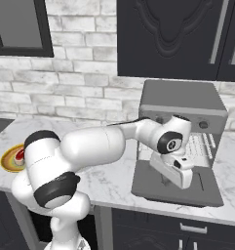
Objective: Open the toaster oven door. Place the bread on the top rack in the toaster oven and place the steak on the bottom rack.
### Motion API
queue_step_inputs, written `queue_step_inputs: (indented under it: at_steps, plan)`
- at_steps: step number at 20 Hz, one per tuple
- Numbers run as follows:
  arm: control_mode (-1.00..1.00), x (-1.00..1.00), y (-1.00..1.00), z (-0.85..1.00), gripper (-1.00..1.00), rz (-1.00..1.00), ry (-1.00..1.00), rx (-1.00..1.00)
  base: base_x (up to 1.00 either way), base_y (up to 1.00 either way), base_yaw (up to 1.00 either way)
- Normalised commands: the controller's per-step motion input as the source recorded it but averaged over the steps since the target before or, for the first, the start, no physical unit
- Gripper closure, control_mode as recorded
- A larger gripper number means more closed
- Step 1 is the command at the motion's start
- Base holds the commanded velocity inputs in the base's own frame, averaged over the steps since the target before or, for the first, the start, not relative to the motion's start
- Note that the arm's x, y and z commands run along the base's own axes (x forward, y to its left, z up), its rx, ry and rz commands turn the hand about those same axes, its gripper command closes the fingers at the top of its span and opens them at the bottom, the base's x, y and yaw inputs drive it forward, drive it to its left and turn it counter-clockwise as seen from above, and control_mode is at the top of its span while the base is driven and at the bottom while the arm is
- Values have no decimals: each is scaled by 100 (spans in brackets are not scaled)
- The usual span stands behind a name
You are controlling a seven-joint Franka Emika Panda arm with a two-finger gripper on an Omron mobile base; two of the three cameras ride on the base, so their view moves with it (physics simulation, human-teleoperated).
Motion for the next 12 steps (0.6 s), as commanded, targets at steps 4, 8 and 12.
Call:
queue_step_inputs:
  at_steps: [4, 8, 12]
  plan:
    - [-100, 3, 0, -30, 100, 3, -12, 0, 0, 0, 0]
    - [-100, 17, -9, 0, 100, 2, -12, 0, 0, 0, 0]
    - [-100, 26, -8, 19, 100, 2, 0, 0, 0, 0, 0]
